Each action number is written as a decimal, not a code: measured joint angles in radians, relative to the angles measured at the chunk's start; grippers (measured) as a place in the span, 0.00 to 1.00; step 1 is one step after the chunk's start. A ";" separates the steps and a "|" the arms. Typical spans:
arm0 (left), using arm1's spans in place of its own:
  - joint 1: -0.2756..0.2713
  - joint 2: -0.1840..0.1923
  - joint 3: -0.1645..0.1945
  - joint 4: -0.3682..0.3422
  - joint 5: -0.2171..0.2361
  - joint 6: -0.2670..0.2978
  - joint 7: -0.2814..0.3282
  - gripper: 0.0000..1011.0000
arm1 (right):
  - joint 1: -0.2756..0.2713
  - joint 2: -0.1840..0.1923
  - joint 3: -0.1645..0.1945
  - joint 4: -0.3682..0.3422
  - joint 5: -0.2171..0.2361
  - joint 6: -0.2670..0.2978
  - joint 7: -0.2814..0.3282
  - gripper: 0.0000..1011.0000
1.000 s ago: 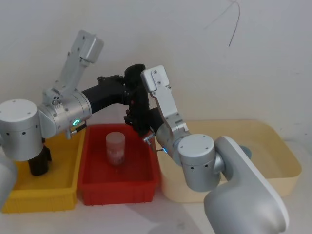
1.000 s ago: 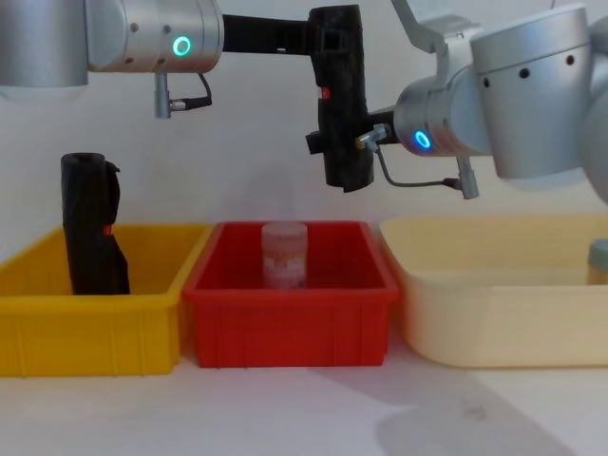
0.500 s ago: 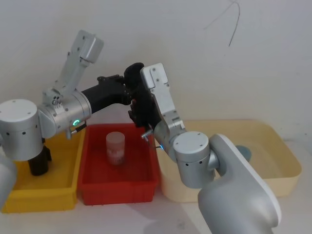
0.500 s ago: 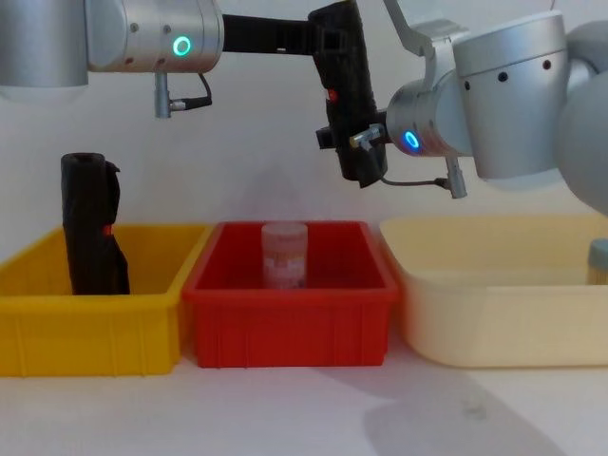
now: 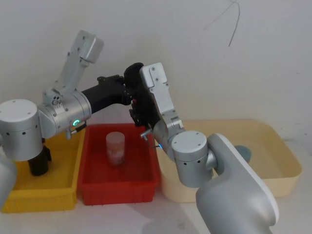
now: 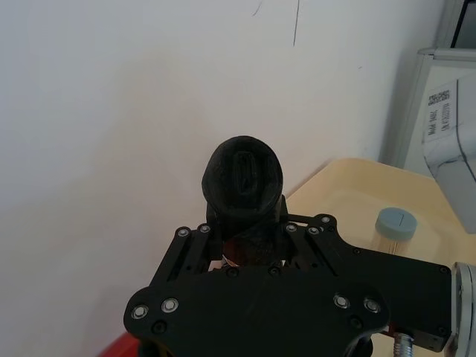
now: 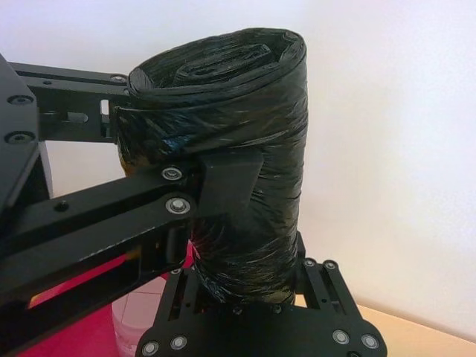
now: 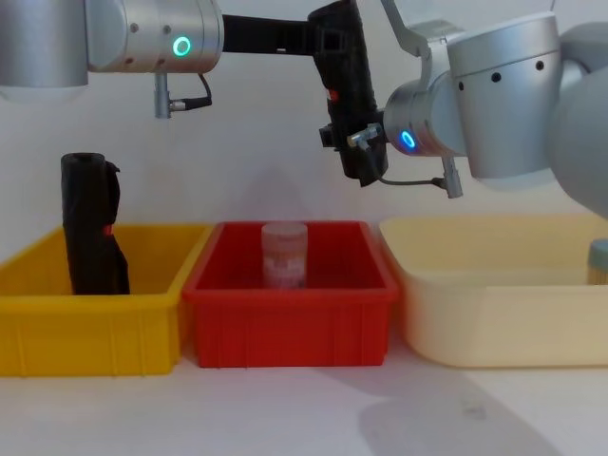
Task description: Pick up the garbage bag with the one hand and transfer it to the other hand.
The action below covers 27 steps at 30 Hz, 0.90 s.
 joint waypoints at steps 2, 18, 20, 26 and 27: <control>0.000 0.000 0.000 0.000 0.000 0.000 0.000 0.34 | 0.001 0.000 0.000 0.001 0.000 0.000 0.000 0.55; 0.000 0.000 0.000 0.000 -0.001 0.000 0.000 0.45 | 0.003 -0.002 0.002 0.008 0.000 -0.002 -0.004 0.55; 0.000 0.000 0.000 0.000 -0.001 0.000 0.000 0.51 | 0.003 -0.003 0.002 0.008 0.000 -0.002 -0.004 0.55; 0.000 0.000 0.000 0.000 -0.001 0.000 0.000 0.68 | 0.003 -0.003 0.003 0.009 0.000 -0.002 -0.005 0.55; 0.000 0.000 0.000 0.000 -0.001 0.000 0.000 0.70 | 0.004 -0.003 0.004 0.009 0.000 -0.002 -0.005 0.55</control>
